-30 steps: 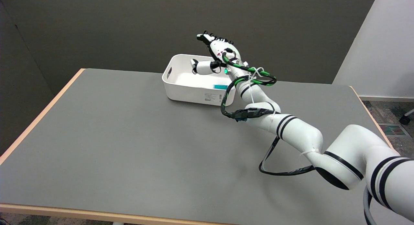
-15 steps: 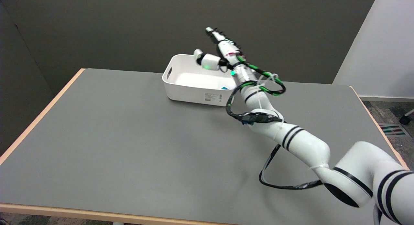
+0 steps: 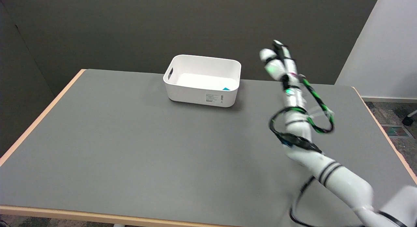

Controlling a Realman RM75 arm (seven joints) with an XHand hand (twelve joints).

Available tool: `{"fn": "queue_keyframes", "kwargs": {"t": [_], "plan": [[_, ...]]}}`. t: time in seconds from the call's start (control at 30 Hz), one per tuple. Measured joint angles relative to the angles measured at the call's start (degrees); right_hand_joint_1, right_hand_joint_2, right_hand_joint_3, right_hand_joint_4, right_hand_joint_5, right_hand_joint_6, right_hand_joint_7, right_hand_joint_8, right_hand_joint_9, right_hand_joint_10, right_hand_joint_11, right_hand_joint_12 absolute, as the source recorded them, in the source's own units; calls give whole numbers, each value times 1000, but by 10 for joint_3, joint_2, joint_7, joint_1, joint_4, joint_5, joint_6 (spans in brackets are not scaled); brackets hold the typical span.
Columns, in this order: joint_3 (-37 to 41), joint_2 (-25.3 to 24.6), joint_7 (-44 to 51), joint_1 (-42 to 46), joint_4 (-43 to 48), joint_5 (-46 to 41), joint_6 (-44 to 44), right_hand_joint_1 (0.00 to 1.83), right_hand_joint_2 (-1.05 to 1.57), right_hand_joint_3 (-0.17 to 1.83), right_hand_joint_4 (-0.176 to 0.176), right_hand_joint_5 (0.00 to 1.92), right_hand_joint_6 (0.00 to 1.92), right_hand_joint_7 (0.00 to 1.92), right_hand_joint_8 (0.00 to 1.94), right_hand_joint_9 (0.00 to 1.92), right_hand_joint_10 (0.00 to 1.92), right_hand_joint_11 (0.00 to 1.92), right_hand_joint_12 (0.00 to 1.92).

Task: Place blue wooden cube into white box.

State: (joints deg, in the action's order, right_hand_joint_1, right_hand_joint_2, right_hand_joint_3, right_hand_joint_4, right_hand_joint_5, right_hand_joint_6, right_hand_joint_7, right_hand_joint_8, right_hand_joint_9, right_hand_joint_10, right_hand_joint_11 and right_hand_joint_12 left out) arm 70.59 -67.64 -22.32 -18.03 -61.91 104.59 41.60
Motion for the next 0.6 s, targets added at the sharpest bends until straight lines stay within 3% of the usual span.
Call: {"fn": "queue_keyframes", "kwargs": {"t": [0.17,0.23,0.47,0.6], "plan": [[23,18,-134,63,-13,-36,78,169,717,981,-1,65,163,87,212,118,636,5,1109],[30,22,-204,84,-10,-46,108,135,714,977,-9,11,191,30,217,70,604,-1,1065],[41,29,-445,138,36,-57,209,49,812,872,-66,-1,14,-1,9,-1,285,-1,781],[42,29,-551,159,66,-48,255,47,816,860,-74,-1,7,-1,3,-1,246,-1,743]]}}
